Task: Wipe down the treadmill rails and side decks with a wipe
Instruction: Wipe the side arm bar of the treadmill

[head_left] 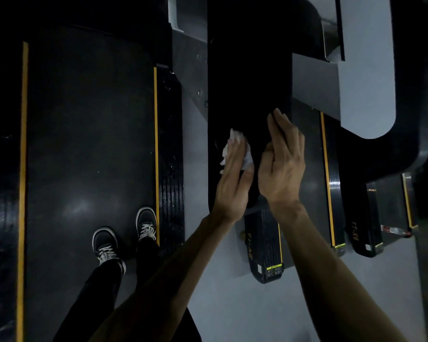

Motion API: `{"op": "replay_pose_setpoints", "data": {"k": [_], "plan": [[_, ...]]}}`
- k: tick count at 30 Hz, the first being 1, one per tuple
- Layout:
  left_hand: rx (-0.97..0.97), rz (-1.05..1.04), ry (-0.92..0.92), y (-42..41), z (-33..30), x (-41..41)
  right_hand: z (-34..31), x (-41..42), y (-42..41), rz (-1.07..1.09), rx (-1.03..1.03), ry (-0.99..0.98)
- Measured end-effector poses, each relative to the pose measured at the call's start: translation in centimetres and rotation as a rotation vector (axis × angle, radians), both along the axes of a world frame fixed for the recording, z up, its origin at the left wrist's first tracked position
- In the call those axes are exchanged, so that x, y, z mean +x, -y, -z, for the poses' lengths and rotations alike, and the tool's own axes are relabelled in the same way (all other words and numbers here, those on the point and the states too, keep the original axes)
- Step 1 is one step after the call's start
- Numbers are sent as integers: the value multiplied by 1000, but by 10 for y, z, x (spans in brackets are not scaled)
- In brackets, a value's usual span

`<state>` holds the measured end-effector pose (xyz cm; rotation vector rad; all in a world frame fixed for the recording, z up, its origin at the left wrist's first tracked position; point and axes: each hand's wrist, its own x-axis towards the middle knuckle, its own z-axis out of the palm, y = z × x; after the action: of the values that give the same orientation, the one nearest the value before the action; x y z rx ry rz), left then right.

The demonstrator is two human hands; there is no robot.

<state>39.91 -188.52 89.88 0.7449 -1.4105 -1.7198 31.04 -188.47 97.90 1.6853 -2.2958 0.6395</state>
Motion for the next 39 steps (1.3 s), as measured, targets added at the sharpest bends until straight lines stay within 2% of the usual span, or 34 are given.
{"op": "replay_pose_setpoints", "data": {"k": [4,8,12,16,20,22,26,31,36,39], "plan": [[130,5,87,17,8,-8,1,0,-1,2,1,-3],[289,-29,30,6,22,-4,0,0,0,0,28,-56],[281,15,201,-17,14,12,2,10,1,67,71,-76],[198,37,-2,-14,8,9,2,21,-1,120,141,-54],[182,21,76,10,12,-1,0,20,0,135,189,-91],[240,10,46,17,20,-1,0,21,0,138,195,-100],[478,-13,26,18,34,0,0,22,0,144,201,-113],[383,-29,-140,-3,19,5,0,22,0,132,184,-126],[357,-21,-63,6,10,-8,0,23,2,139,166,-117],[498,-40,4,31,24,-15,1,23,1,136,163,-116]]}}
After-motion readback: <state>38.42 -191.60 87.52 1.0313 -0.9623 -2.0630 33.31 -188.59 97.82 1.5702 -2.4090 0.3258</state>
